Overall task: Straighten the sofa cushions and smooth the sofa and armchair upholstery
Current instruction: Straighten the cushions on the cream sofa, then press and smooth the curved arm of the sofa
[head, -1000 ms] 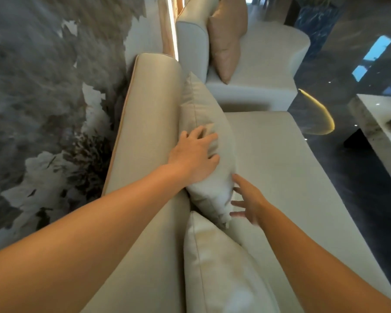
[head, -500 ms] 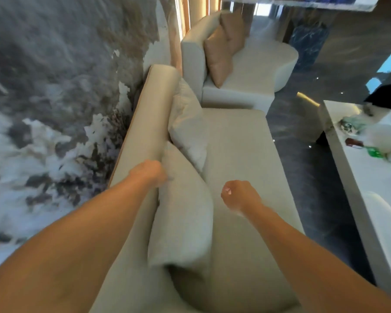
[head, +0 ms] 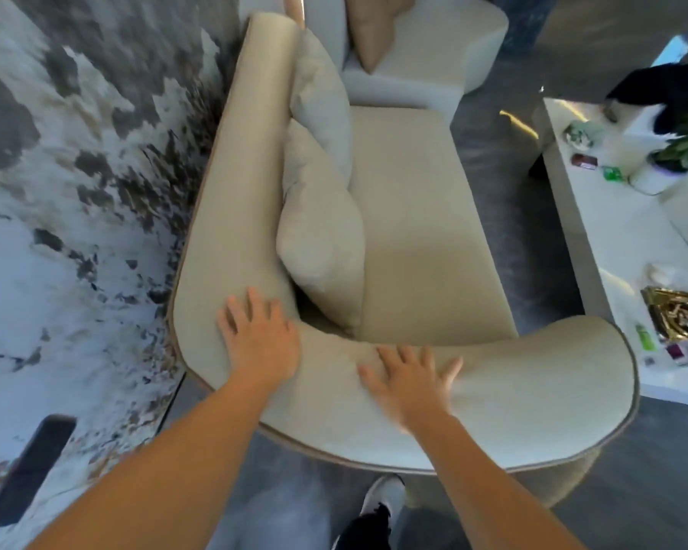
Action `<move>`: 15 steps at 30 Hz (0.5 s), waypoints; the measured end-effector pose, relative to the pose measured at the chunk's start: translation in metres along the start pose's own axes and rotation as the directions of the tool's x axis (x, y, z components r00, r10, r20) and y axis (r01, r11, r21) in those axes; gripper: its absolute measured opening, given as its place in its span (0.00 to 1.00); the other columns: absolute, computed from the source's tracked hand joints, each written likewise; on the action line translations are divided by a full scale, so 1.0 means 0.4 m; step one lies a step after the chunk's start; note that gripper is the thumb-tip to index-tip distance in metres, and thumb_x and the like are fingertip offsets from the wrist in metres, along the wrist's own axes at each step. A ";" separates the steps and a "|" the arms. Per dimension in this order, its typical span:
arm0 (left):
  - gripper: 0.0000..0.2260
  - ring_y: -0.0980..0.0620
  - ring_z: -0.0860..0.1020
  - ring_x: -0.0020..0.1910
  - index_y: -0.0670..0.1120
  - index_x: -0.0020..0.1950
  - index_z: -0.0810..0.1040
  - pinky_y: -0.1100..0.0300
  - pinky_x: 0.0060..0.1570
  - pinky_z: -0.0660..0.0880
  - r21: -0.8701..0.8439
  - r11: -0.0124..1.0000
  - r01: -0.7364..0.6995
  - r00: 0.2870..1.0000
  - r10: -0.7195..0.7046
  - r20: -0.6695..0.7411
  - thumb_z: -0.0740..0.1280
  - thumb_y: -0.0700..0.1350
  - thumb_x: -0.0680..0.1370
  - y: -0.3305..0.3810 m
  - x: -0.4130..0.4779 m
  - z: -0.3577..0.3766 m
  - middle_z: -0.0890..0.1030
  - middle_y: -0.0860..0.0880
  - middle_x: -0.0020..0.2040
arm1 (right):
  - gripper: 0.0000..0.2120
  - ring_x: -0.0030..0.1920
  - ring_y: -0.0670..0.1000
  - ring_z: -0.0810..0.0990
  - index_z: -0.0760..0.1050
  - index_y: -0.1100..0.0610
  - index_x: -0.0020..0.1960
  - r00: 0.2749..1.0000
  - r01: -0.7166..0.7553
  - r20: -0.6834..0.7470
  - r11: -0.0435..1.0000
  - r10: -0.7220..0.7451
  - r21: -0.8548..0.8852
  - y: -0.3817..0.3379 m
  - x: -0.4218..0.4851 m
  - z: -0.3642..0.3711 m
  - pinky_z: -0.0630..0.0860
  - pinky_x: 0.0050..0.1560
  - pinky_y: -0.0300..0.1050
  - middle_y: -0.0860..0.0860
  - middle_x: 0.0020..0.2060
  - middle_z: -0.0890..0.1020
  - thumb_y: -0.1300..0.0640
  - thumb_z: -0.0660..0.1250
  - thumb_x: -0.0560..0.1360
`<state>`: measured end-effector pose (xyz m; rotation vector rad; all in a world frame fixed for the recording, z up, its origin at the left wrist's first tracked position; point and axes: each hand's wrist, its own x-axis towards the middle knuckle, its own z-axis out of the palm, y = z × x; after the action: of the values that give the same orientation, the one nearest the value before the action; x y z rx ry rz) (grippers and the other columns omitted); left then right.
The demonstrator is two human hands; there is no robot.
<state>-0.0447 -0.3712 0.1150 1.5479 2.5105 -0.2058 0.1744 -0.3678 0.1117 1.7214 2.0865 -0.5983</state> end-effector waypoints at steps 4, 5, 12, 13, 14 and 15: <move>0.27 0.40 0.44 0.77 0.57 0.76 0.60 0.35 0.72 0.41 -0.140 0.990 -0.026 0.990 0.006 -0.143 0.46 0.62 0.78 -0.028 -0.048 0.063 0.51 0.49 0.80 | 0.36 0.72 0.60 0.66 0.63 0.40 0.73 0.958 -0.006 -0.286 0.999 -0.008 -0.049 0.003 0.002 0.046 0.49 0.69 0.76 0.47 0.71 0.73 0.29 0.33 0.74; 0.28 0.40 0.43 0.77 0.59 0.76 0.59 0.34 0.71 0.40 -0.138 0.990 -0.027 0.988 0.006 -0.152 0.45 0.64 0.77 -0.035 -0.058 0.069 0.50 0.51 0.80 | 0.36 0.72 0.60 0.66 0.64 0.40 0.73 0.956 -0.021 -0.293 0.999 0.009 -0.039 0.003 0.001 0.044 0.49 0.70 0.76 0.47 0.70 0.73 0.29 0.34 0.74; 0.32 0.39 0.42 0.77 0.65 0.73 0.62 0.29 0.68 0.41 -0.123 0.992 0.019 0.988 -0.037 -0.147 0.42 0.70 0.71 -0.028 -0.060 0.069 0.53 0.55 0.80 | 0.37 0.70 0.57 0.68 0.64 0.40 0.72 0.957 -0.063 -0.285 0.998 0.062 0.007 -0.012 0.018 0.041 0.51 0.68 0.73 0.45 0.68 0.74 0.28 0.35 0.71; 0.32 0.39 0.41 0.77 0.64 0.73 0.61 0.29 0.68 0.40 -0.120 0.993 0.008 0.989 -0.026 -0.149 0.41 0.70 0.72 -0.027 -0.066 0.068 0.52 0.54 0.80 | 0.37 0.69 0.57 0.68 0.64 0.40 0.72 0.957 -0.056 -0.284 0.998 0.052 -0.006 -0.013 0.008 0.040 0.52 0.67 0.73 0.45 0.68 0.75 0.29 0.35 0.72; 0.32 0.38 0.40 0.76 0.64 0.73 0.60 0.28 0.68 0.40 -0.123 0.992 -0.006 0.987 -0.014 -0.162 0.41 0.70 0.72 -0.027 -0.072 0.070 0.51 0.53 0.80 | 0.36 0.69 0.57 0.69 0.65 0.40 0.72 0.952 -0.047 -0.301 0.999 0.044 0.000 -0.012 0.000 0.041 0.53 0.67 0.73 0.46 0.68 0.75 0.29 0.35 0.72; 0.32 0.38 0.40 0.76 0.63 0.74 0.60 0.28 0.68 0.40 -0.126 0.992 -0.011 0.985 -0.011 -0.172 0.41 0.69 0.72 -0.027 -0.076 0.071 0.51 0.53 0.80 | 0.37 0.68 0.57 0.70 0.65 0.40 0.72 0.946 -0.039 -0.320 0.999 0.041 0.014 -0.012 -0.005 0.041 0.53 0.67 0.73 0.46 0.67 0.75 0.30 0.35 0.72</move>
<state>-0.0389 -0.4085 0.0943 1.5773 2.5943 0.0907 0.1701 -0.3791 0.0992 1.9712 2.2557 -0.3300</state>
